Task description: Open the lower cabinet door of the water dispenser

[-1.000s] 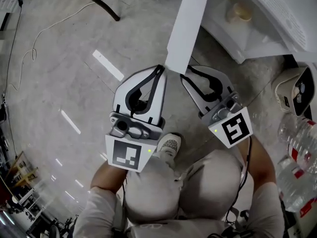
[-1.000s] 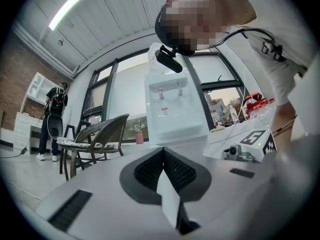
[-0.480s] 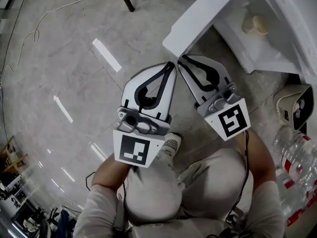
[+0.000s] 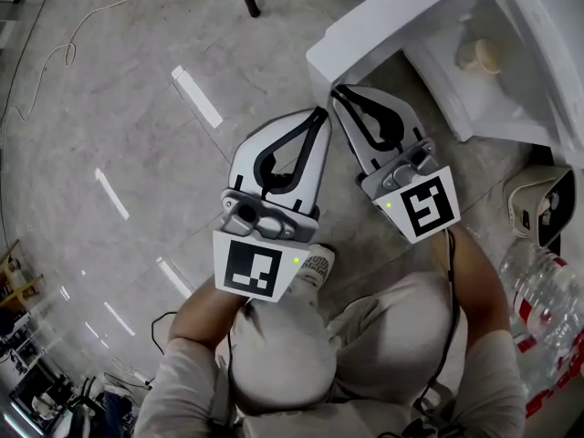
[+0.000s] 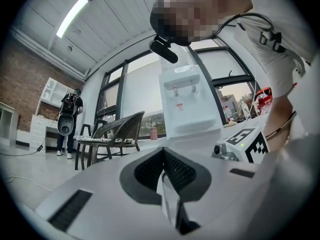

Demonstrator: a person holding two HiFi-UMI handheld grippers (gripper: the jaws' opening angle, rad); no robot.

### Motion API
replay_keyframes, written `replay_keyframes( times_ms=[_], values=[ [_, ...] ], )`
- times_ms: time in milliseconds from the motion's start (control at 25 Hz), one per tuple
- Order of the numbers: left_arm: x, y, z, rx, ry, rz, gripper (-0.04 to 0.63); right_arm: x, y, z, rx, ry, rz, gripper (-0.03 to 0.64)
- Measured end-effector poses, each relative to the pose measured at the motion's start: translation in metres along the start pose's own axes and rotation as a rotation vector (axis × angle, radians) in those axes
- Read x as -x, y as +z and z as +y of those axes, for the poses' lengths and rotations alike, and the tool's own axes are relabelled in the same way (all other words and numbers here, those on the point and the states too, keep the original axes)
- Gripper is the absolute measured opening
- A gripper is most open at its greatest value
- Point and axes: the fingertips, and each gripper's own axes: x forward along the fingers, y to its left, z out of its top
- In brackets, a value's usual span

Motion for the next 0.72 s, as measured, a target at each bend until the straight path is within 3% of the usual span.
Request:
replay_keyframes(
  times_ms=[720],
  values=[
    [-0.006, -0.018, 0.015, 0.029, 0.068, 0.033, 0.002, -0.025, 0.003, -0.002, -0.012, -0.036, -0.014, 0.019]
  ],
)
